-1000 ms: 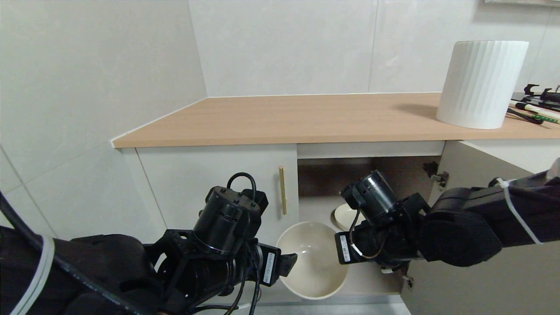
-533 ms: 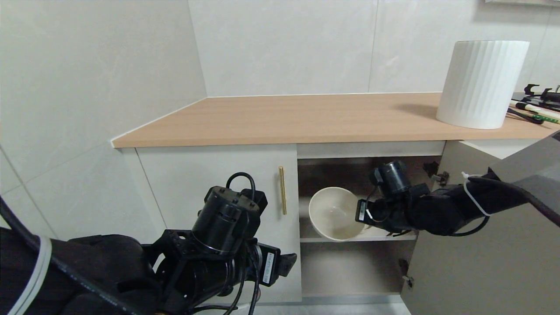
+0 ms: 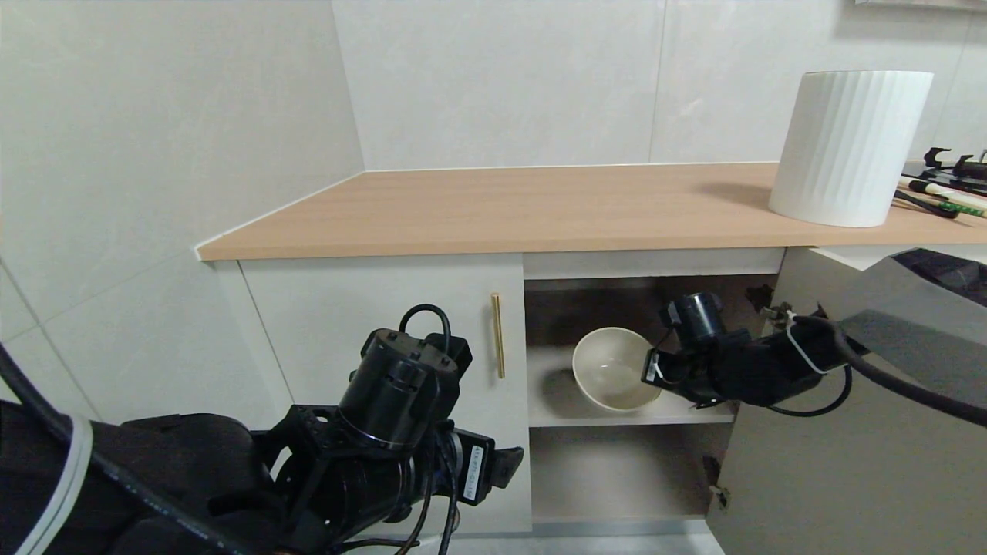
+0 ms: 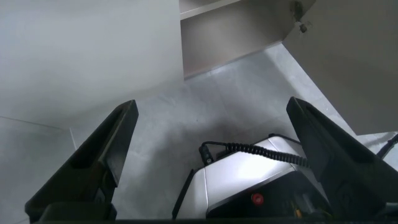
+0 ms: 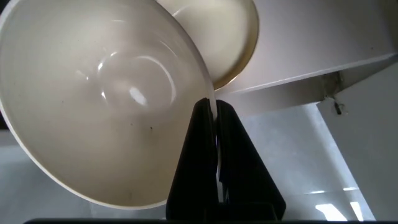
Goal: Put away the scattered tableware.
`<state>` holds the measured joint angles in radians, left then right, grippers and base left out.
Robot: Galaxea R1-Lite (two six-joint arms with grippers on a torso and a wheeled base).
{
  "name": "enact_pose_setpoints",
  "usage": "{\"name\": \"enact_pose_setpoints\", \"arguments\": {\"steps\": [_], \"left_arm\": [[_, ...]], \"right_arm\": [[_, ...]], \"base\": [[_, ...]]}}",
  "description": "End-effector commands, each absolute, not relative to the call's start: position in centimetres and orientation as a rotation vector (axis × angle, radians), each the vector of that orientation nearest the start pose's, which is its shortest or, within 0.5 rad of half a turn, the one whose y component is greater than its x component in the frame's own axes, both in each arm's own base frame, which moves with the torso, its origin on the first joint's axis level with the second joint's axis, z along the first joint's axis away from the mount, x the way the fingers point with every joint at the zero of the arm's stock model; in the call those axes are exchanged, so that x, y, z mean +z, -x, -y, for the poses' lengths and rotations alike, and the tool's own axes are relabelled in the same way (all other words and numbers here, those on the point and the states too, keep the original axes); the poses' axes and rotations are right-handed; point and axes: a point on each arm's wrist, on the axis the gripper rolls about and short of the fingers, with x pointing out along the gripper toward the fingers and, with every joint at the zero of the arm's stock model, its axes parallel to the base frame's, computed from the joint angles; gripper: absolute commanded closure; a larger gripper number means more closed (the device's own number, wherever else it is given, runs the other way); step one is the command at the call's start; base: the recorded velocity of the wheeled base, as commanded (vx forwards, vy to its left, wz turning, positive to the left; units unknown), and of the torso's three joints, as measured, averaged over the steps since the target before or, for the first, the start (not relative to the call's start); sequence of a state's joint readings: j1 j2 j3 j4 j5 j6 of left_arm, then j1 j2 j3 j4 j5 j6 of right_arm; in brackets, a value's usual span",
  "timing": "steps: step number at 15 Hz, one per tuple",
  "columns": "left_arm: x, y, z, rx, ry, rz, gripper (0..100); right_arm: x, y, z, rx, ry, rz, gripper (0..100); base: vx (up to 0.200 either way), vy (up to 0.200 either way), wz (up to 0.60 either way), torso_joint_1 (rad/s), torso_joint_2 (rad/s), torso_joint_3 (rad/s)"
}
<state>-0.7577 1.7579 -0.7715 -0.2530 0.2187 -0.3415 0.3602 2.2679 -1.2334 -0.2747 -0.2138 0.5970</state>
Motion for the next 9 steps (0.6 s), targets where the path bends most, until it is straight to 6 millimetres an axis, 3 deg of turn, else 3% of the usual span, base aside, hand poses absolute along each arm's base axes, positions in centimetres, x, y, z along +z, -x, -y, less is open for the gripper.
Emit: {"name": "enact_pose_setpoints", "arguments": {"steps": [1, 9], "left_arm": [[12.2, -21.5, 19.7, -0.392, -0.028, -0.732, 0], [12.1, -21.5, 19.7, -0.391, -0.029, -0.734, 0]], "right_arm": [[3.6, -40.3, -13.9, -0.103, -0.355, -0.754, 100], [1.7, -43.4, -12.8, -0.165, -0.371, -0.72, 100]], "base": [[0.0, 0.0, 0.0, 0.0, 0.0, 0.0], [0.0, 0.0, 0.0, 0.0, 0.0, 0.0]]}}
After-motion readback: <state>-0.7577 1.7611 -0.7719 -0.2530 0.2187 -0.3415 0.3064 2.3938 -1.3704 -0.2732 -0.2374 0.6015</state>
